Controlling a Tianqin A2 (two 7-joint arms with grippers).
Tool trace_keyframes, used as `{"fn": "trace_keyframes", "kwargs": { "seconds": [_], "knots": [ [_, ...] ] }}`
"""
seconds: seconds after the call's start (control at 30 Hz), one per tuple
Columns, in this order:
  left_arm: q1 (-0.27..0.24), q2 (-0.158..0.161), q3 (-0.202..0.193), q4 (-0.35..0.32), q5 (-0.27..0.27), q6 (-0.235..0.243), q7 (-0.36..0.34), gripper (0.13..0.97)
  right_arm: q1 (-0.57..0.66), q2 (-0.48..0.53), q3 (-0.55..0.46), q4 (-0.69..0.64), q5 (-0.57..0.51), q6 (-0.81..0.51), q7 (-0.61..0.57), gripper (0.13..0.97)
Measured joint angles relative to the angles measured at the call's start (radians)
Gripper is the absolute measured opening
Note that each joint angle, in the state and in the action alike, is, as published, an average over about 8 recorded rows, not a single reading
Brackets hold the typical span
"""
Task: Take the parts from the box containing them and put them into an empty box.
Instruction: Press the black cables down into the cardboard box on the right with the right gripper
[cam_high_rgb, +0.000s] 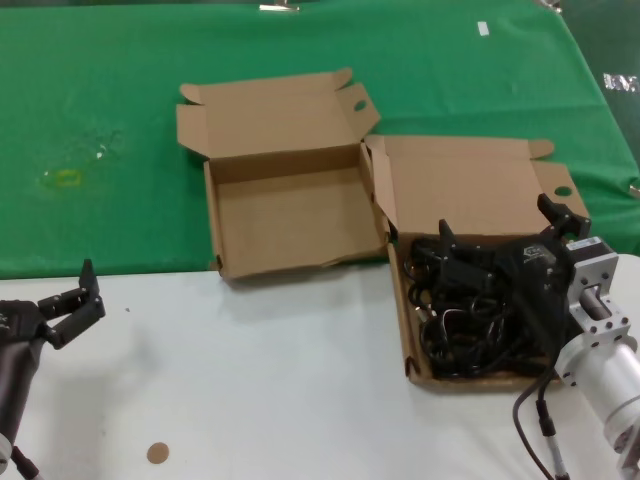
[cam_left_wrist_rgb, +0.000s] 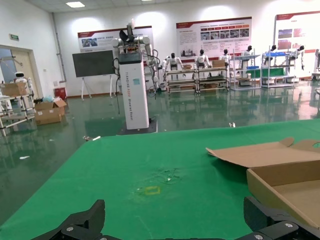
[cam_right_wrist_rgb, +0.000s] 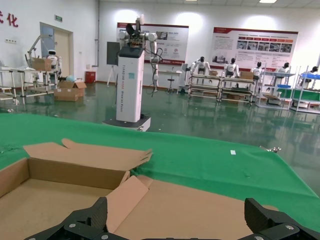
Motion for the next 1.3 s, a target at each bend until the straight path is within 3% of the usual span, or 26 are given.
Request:
{"fn": "trace_keyframes", "kwargs": {
  "seconds": [1.3],
  "knots": [
    [0.0,0.0,0.0,0.0,0.0,0.0,0.0,0.966,0.0,0.0,0.0,0.0,0.0,0.0,0.0,0.966]
  ]
}}
